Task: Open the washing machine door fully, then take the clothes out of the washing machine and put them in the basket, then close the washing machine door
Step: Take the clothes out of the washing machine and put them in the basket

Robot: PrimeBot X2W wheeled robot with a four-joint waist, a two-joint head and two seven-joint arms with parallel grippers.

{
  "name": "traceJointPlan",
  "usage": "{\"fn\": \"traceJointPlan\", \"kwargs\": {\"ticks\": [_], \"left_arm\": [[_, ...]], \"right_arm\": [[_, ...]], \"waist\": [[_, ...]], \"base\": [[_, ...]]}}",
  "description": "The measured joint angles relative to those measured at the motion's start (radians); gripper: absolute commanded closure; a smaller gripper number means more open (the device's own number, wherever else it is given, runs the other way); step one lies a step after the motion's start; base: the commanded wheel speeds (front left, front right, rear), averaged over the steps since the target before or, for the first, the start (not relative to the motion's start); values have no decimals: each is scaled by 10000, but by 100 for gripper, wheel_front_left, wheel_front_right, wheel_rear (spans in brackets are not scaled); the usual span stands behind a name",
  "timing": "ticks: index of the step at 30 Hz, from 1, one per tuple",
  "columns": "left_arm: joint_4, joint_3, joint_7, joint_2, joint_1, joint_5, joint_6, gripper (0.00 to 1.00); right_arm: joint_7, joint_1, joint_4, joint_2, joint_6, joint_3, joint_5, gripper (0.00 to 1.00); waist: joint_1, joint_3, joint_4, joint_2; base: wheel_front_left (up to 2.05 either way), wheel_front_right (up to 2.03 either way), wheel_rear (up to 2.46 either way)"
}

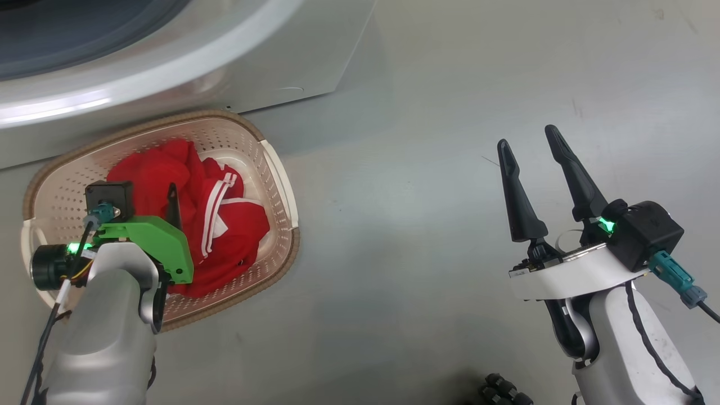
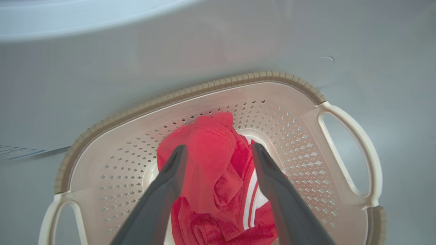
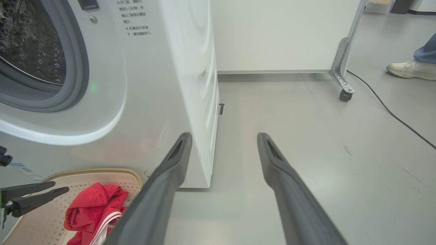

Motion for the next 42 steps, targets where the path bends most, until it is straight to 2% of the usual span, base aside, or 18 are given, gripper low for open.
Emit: {"fn": "traceJointPlan", "kwargs": {"ticks": [12,23,31,42], "left_arm": [[-203,-88,-1645,-267,6,79,-255,0],[-1300,71,-1730,-485,228,6,-236,0],[-3394,399,-1718,-510,883,309,23,0],[-4872,499,-1718,-527,2412,581,150,0]], "right_arm": [[-13,-5,387,-17,-10,-263,-19,0],[-81,24,644,-205,-63,-648,-71,0],[-81,454,865,-351,-115,-821,-207,0],[-81,1024,1078,-359,-130,-874,-259,0]], "waist": [[0,-517,378,0],[0,-1425,940,0],[0,-2375,1419,0],[-1,-3686,1912,0]], "base": [[0,0,0],[0,0,0],[0,0,0],[0,0,0]]}}
